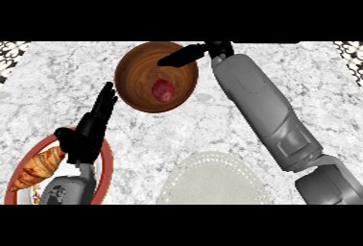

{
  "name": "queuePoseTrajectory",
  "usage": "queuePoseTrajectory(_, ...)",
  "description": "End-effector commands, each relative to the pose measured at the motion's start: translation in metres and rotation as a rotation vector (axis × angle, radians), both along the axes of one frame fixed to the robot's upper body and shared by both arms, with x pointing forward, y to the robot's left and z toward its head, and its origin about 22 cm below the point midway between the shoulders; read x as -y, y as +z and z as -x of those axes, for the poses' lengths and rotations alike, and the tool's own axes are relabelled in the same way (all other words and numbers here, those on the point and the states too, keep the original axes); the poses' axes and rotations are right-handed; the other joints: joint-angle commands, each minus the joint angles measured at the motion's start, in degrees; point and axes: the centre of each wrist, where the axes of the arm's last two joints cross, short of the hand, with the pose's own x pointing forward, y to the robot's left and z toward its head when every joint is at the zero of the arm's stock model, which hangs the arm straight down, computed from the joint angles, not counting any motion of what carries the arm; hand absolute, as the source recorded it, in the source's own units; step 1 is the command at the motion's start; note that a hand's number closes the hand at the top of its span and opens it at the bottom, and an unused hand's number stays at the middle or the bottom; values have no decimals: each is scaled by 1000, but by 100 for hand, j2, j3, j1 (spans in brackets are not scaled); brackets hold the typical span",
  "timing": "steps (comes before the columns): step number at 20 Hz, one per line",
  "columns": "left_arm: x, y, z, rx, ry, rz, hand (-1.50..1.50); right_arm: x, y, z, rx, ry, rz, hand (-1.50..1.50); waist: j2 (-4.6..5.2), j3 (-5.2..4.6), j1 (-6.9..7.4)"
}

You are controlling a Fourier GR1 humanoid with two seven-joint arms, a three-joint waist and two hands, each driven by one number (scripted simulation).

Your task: Pick the pear from the placemat and place it in the bowl

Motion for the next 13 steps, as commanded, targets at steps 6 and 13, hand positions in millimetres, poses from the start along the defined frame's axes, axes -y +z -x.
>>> queuePoseTrajectory(6, -3, 2, -9, 0, -1, 8, 0, 67, -27, 1, -41, 104, -80, -150, -6, -1, -45)
queuePoseTrajectory(13, -2, 2, 6, 9, 0, -17, 0, 83, -34, 18, -43, 139, -52, -150, -21, -1, -40)
